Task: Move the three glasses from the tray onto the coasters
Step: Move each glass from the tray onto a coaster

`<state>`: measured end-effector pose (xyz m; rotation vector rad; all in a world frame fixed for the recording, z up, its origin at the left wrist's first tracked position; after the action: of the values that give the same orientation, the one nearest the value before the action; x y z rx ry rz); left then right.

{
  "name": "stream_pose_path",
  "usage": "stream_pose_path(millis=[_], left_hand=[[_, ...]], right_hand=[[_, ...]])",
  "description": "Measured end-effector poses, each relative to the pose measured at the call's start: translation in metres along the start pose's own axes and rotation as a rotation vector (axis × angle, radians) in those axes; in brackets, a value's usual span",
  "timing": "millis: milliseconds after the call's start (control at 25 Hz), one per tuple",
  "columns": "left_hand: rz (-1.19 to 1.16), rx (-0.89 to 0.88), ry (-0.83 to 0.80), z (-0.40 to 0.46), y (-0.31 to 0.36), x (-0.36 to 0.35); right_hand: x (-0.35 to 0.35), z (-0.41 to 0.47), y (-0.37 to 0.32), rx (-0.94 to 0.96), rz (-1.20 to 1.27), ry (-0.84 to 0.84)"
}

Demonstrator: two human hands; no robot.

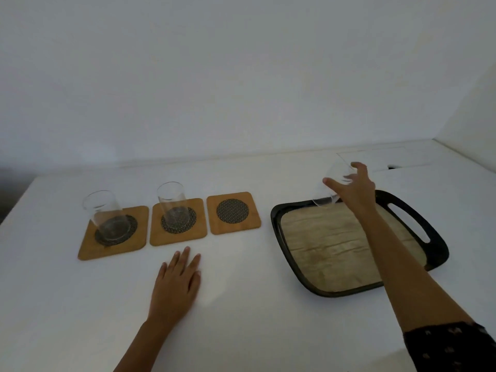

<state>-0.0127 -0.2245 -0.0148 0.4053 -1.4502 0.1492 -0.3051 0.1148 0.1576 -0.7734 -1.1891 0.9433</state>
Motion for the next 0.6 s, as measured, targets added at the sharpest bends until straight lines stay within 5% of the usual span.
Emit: stream_pose_path(millis=[280, 600], left_hand=[[-0.014, 0.011, 0.018, 0.000, -0.002, 0.000], [-0.018, 0.023, 0.041, 0.001, -0.005, 0.000]], right_hand=[[-0.151, -0.017, -0.089, 0.163, 0.062, -0.292], [-0.250, -0.050, -0.067, 0.122, -0.025, -0.497]])
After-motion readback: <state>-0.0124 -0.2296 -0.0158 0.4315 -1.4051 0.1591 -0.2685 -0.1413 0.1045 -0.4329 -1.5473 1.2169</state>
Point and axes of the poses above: each hand's wrist, its own z-axis towards the middle knuckle, its own x-axis out of the back of the hand, y = z × x, the point moved 10 cm from there along z, towards the middle knuckle, and after that the axes turned 10 degrees about z, right-handed, at the moved point
